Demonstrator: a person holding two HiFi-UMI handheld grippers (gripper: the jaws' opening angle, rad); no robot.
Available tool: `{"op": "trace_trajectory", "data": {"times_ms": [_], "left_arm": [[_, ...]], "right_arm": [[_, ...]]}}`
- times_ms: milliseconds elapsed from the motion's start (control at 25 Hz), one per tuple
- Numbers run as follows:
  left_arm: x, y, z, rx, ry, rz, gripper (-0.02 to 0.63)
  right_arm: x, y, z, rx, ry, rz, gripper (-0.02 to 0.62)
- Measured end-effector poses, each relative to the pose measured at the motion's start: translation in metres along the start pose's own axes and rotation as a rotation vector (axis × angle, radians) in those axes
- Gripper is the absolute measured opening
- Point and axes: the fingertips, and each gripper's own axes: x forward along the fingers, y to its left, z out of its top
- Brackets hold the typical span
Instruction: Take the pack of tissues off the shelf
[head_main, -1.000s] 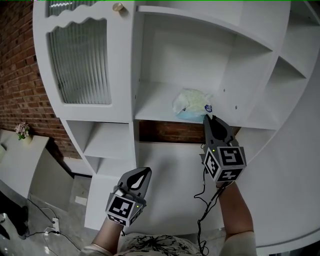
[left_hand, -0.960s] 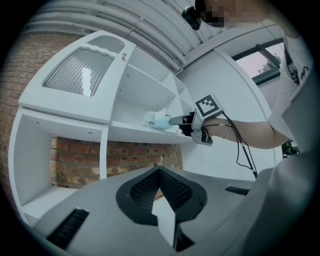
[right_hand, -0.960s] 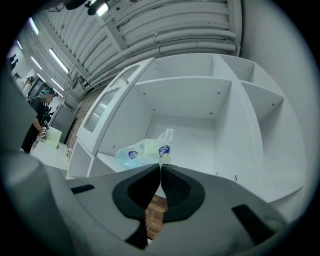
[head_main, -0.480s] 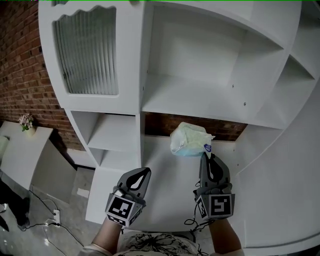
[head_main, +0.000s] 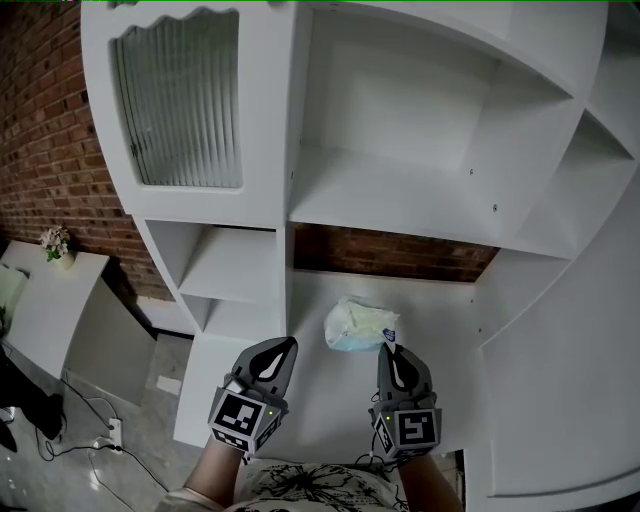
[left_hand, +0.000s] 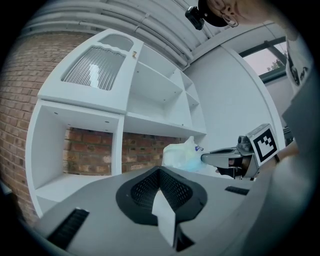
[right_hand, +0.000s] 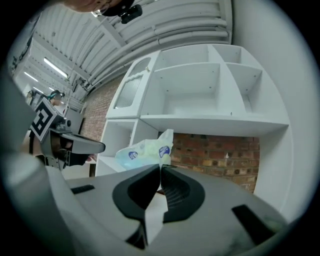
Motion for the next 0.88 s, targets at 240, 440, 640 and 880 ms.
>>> {"op": "trace_trajectory", "data": {"times_ms": [240,440,640,880], "left_arm": [[0.002,0.001,0.004,0.009,-0.016,0.000,0.012],[0.003,0.003,0.007,0.015,-0.029,0.001,0.012],[0.006,-0.001,0.006,0.008,-0.022,-0.014,0.012],[0.011,0.003,0.012,0.038,-0.041,0.001,0.012]], "right_arm": [[0.003,0.007,-0.004,0.026,0.005,0.012,0.012],[0.004,0.009,-0.007,0.034,0.019,0.018,0.011],[0.007,0.008,-0.011,0.036,0.020,0.020,0.011],[0.012,0.006,-0.011,0.040,0.022,0.023,0.011]]}}
